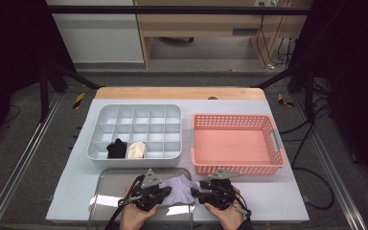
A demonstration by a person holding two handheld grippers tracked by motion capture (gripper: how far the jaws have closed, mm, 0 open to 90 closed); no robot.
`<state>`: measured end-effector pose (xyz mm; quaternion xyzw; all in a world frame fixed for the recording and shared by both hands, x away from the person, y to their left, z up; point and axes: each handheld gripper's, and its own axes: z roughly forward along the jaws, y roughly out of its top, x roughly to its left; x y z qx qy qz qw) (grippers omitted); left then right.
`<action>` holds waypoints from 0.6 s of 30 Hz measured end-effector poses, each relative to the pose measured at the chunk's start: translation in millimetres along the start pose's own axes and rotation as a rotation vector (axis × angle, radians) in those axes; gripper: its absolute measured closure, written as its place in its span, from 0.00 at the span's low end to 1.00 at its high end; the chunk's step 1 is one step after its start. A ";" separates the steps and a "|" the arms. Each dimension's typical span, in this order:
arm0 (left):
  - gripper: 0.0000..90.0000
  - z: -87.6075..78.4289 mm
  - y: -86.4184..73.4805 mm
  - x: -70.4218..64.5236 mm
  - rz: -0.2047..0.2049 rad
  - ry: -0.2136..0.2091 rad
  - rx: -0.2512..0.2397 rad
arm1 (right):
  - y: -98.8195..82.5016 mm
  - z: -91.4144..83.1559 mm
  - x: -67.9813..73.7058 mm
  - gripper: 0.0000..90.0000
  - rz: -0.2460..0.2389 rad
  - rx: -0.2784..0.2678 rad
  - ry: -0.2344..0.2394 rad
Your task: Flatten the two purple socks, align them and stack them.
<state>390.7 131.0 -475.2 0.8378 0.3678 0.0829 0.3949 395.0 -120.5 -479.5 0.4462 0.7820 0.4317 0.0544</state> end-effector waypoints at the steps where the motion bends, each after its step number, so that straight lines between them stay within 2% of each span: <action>1: 0.99 -0.2 -0.1 0.0 0.001 0.000 -0.001 | -0.6 2.1 -0.1 0.60 -0.006 0.003 0.000; 3: 0.99 -0.5 -0.1 0.1 0.002 0.001 0.002 | -1.1 4.5 1.2 0.62 0.007 0.015 0.007; 5: 0.99 -0.2 -0.4 -0.4 0.001 0.003 0.001 | -1.2 4.6 2.5 0.70 0.020 0.015 0.019; 6: 0.99 -0.2 -0.4 -0.4 0.001 0.003 0.001 | -1.2 4.6 2.5 0.70 0.020 0.015 0.019; 7: 0.99 0.0 -0.6 -0.6 0.002 0.004 0.000 | -1.5 4.4 3.6 0.78 0.020 0.015 0.019; 8: 0.99 0.0 -0.6 -0.6 0.002 0.004 0.000 | -1.5 4.4 3.6 0.78 0.020 0.015 0.019; 9: 0.99 -0.1 -0.6 -0.5 0.001 0.004 0.001 | -1.0 3.8 5.2 0.82 0.027 0.018 0.024; 11: 0.99 -0.1 -0.6 -0.2 0.000 0.003 0.001 | 0.0 3.3 8.0 0.90 0.011 0.022 0.005; 16: 0.99 -0.2 -0.5 0.2 -0.002 0.000 0.001 | 2.0 1.1 9.1 0.92 0.011 0.025 0.011; 18: 0.99 -0.5 -0.5 0.5 -0.006 -0.003 0.002 | 5.9 -4.7 9.4 0.92 0.008 0.000 0.030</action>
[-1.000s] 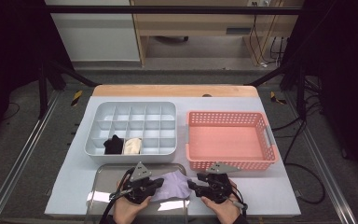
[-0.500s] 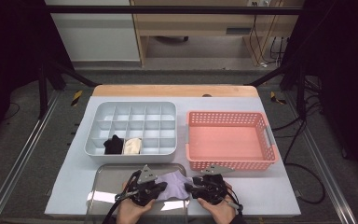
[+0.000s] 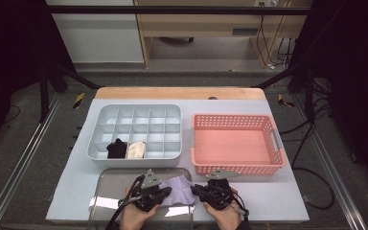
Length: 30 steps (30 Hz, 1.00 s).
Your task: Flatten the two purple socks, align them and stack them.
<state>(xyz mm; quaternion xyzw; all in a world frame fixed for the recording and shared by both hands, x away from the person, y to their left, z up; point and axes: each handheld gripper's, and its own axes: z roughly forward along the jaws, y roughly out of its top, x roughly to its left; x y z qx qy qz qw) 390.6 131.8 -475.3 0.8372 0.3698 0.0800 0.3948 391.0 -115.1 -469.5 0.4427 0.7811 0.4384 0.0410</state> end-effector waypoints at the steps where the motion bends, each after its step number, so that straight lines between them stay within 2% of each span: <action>1: 0.99 0.0 0.1 -0.1 0.000 0.001 0.000 | 1.8 -2.2 0.4 0.93 -0.005 -0.010 0.012; 3: 0.99 0.2 0.2 -0.2 0.000 -0.001 0.000 | 3.6 -4.3 1.3 0.93 -0.009 -0.020 0.016; 5: 0.99 0.2 0.4 -0.3 0.000 -0.002 0.000 | 8.0 -7.5 4.1 0.93 -0.032 -0.042 0.042; 8: 0.98 0.0 0.5 -0.7 -0.001 -0.002 0.001 | 10.4 -8.0 7.1 0.93 -0.038 -0.046 0.061; 13: 0.95 -3.1 1.7 0.4 -0.012 -0.011 -0.005 | 12.6 -8.0 8.8 0.92 -0.043 -0.042 0.063; 14: 0.95 -5.9 2.3 1.4 -0.022 -0.015 -0.016 | 12.6 -8.0 8.8 0.92 -0.043 -0.042 0.063; 16: 0.94 -23.0 4.7 6.9 -0.038 -0.011 -0.062 | 12.2 -7.4 7.1 0.92 -0.036 -0.032 0.056; 17: 0.94 -23.0 4.7 6.9 -0.038 -0.011 -0.062 | 12.2 -7.4 7.1 0.92 -0.036 -0.032 0.056; 19: 0.93 -39.1 3.8 14.6 -0.041 0.023 -0.090 | 12.6 -7.8 6.7 0.92 -0.034 -0.033 0.052; 20: 0.93 -54.6 -0.7 25.3 -0.071 0.061 -0.117 | 12.9 -8.4 6.6 0.92 -0.035 -0.033 0.050; 21: 0.93 -61.5 -4.6 31.2 -0.089 0.074 -0.123 | 13.0 -8.5 6.5 0.92 -0.035 -0.031 0.050; 22: 0.93 -61.5 -4.6 31.2 -0.089 0.074 -0.123 | 13.0 -8.5 6.5 0.92 -0.035 -0.031 0.050; 23: 0.93 -67.3 -9.5 37.0 -0.098 0.099 -0.121 | 13.1 -8.5 6.6 0.92 -0.036 -0.030 0.050; 25: 0.93 -74.0 -26.5 51.4 -0.129 0.129 -0.097 | 13.7 -8.4 7.0 0.92 -0.036 -0.024 0.047; 26: 0.94 -74.0 -26.5 51.4 -0.129 0.129 -0.097 | 13.7 -8.4 7.0 0.92 -0.036 -0.024 0.047; 27: 0.94 -72.3 -35.6 56.9 -0.148 0.131 -0.074 | 13.9 -8.4 7.0 0.92 -0.041 -0.024 0.042; 30: 0.95 -69.4 -40.2 58.3 -0.152 0.123 -0.053 | 13.8 -8.6 7.3 0.92 -0.038 -0.022 0.042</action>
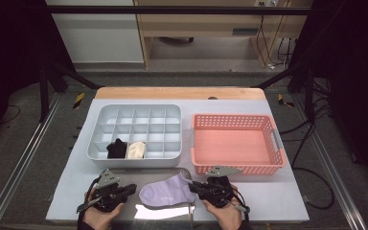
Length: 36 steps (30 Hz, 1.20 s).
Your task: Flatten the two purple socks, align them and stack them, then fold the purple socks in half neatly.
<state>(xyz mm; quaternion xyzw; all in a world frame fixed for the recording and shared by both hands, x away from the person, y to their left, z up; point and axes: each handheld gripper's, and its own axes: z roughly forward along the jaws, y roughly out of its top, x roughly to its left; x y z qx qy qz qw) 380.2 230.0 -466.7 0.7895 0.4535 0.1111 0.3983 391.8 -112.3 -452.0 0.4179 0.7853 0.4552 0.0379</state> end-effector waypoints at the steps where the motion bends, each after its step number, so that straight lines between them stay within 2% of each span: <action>1: 0.95 2.1 -1.7 -1.9 0.010 -0.008 0.004 | 0.0 0.0 0.0 0.92 -0.001 0.001 -0.002; 5: 0.97 4.6 -2.7 -6.5 0.036 -0.015 0.014 | 0.9 -0.2 0.5 0.92 -0.008 0.002 -0.001; 10: 0.98 6.9 -4.2 -8.0 0.044 -0.020 0.027 | 3.0 -0.2 2.8 0.92 -0.014 0.004 0.000; 20: 0.99 9.3 -6.1 -11.7 0.046 -0.041 0.036 | 11.0 0.0 13.2 0.92 -0.050 0.000 0.019; 30: 0.99 10.4 -7.6 -15.9 0.053 -0.048 0.039 | 17.5 9.4 26.2 0.92 -0.098 0.031 0.028; 36: 0.99 9.5 -8.0 -18.4 0.056 -0.052 0.036 | 24.1 15.9 36.0 0.93 -0.120 0.039 0.051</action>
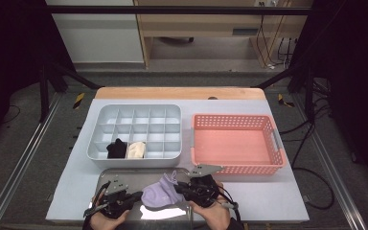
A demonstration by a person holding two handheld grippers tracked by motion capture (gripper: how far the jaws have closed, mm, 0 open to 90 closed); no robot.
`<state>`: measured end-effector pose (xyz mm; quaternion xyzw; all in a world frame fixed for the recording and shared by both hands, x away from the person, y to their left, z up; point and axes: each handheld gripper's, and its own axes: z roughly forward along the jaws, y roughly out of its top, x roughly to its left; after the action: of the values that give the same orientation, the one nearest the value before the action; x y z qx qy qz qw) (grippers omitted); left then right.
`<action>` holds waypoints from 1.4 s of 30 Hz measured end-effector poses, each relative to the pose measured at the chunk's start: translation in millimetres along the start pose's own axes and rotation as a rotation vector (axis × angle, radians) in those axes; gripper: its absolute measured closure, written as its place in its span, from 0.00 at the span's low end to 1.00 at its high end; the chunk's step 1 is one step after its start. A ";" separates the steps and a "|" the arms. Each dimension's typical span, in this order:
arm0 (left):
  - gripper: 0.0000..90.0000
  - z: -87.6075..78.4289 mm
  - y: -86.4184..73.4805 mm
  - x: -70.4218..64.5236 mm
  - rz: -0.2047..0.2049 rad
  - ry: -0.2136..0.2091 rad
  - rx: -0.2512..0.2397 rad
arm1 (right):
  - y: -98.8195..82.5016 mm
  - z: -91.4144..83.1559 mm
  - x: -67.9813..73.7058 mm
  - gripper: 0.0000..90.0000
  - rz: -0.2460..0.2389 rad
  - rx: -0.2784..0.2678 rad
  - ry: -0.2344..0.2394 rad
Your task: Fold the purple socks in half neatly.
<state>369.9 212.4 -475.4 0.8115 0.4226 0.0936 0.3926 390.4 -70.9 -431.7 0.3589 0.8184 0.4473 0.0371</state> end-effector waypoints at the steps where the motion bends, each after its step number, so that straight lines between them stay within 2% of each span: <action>1: 0.99 0.2 0.0 -0.2 0.000 -0.002 0.000 | 3.8 3.2 3.3 0.93 -0.010 0.001 0.008; 5: 0.99 -0.4 -0.1 -0.6 0.005 -0.005 0.000 | 9.4 8.5 10.4 0.93 -0.034 0.013 0.014; 9: 0.99 -0.2 -0.2 -1.9 0.009 -0.009 0.002 | 13.5 17.9 20.5 0.93 -0.080 0.050 0.014; 13: 0.99 -0.1 -0.2 -2.1 0.009 -0.012 0.002 | 14.7 28.2 27.8 0.92 -0.098 0.078 0.026; 18: 0.99 0.0 -0.1 -2.8 0.010 -0.013 0.002 | 14.5 40.6 37.7 0.92 -0.117 0.101 0.034; 25: 0.99 0.2 -0.3 -2.6 0.003 -0.025 0.002 | 8.8 67.0 49.9 0.91 -0.174 0.156 0.019; 30: 0.98 -2.4 0.7 0.8 -0.018 -0.034 -0.017 | 4.5 72.9 50.9 0.90 -0.174 0.166 0.021; 33: 0.96 -9.2 3.3 5.7 -0.036 -0.026 -0.053 | 2.4 75.1 51.8 0.88 -0.171 0.165 0.030; 35: 0.96 -11.0 3.2 7.5 -0.045 -0.025 -0.064 | 2.0 75.0 51.4 0.83 -0.167 0.156 0.046; 36: 0.96 -11.8 3.0 8.4 -0.050 -0.017 -0.066 | 3.3 71.2 51.3 0.80 -0.149 0.138 0.067; 39: 0.95 -12.1 3.4 8.6 -0.053 -0.019 -0.073 | 5.6 64.3 50.7 0.77 -0.137 0.113 0.085; 40: 0.95 -12.9 3.6 8.7 -0.050 -0.014 -0.076 | 8.0 56.5 49.0 0.76 -0.138 0.081 0.096; 42: 0.95 -14.3 4.4 8.6 -0.053 -0.014 -0.084 | 10.6 47.0 46.2 0.78 -0.128 0.051 0.093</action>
<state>371.0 225.4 -464.2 0.7834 0.4367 0.0952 0.4319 380.0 -5.4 -439.7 0.2855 0.8516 0.4392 0.0181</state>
